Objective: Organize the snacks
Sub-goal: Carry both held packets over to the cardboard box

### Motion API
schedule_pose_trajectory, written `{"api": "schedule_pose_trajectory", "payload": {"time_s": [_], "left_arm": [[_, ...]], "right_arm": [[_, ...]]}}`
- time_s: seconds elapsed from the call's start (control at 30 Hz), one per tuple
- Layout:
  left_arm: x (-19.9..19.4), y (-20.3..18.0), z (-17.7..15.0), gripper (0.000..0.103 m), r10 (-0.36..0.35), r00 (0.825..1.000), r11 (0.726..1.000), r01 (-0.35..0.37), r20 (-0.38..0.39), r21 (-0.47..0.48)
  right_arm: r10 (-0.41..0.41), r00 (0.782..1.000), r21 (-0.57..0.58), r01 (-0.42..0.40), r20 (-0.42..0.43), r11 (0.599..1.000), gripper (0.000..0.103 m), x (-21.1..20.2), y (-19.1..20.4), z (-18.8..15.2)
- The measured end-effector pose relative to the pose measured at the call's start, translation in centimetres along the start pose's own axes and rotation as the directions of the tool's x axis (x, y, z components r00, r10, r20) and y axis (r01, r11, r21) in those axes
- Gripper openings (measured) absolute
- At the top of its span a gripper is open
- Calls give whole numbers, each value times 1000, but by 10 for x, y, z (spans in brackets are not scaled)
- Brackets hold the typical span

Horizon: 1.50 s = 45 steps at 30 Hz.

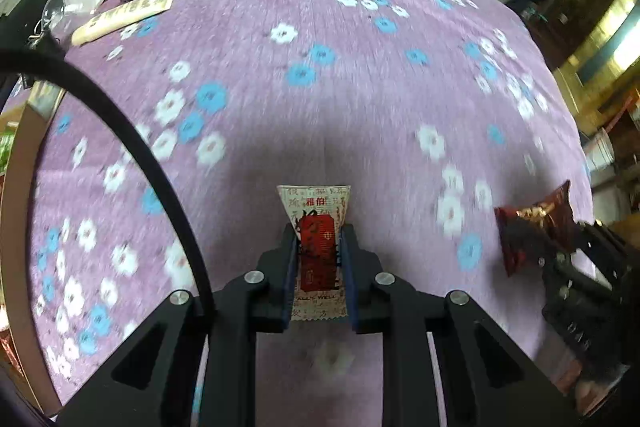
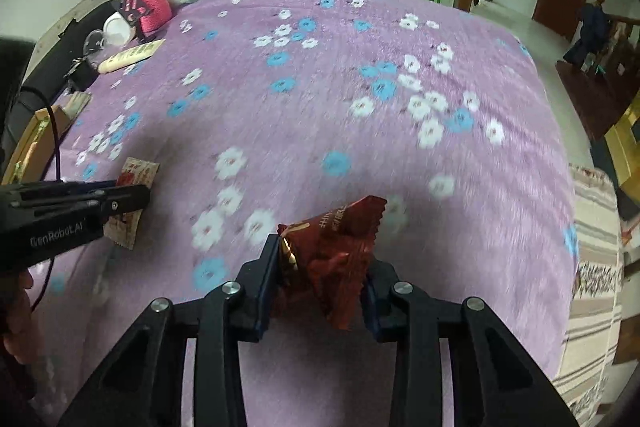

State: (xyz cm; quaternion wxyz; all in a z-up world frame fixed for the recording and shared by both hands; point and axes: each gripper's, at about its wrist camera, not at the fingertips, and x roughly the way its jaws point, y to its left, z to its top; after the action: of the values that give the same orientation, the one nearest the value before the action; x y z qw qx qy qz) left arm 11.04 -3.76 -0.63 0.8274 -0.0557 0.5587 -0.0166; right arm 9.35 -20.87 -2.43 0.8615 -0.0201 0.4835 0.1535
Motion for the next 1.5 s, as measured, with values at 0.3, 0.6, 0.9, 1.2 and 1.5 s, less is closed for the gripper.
{"api": "schedule_pose_trajectory", "payload": {"time_s": [0.3,0.6,0.9,1.2,1.5], "left_arm": [[-36,39,-60,21,-29,1000,997,28,8,75],[-52,70,-94,21,-61,998,995,60,10,80],[-69,97,-104,22,-86,995,994,84,39,67],[-105,141,-100,22,-81,989,997,79,125,21],[-136,229,-82,22,11,978,992,17,210,-127]], "right_arm": [[42,999,53,-41,-16,998,35,-25,38,-53],[59,998,93,-58,-6,994,31,-45,72,-77],[149,988,82,-147,-26,986,30,-51,121,-82],[244,970,38,-243,-23,969,30,-49,175,-58],[429,903,-29,-430,-30,902,30,-34,263,-10]]}}
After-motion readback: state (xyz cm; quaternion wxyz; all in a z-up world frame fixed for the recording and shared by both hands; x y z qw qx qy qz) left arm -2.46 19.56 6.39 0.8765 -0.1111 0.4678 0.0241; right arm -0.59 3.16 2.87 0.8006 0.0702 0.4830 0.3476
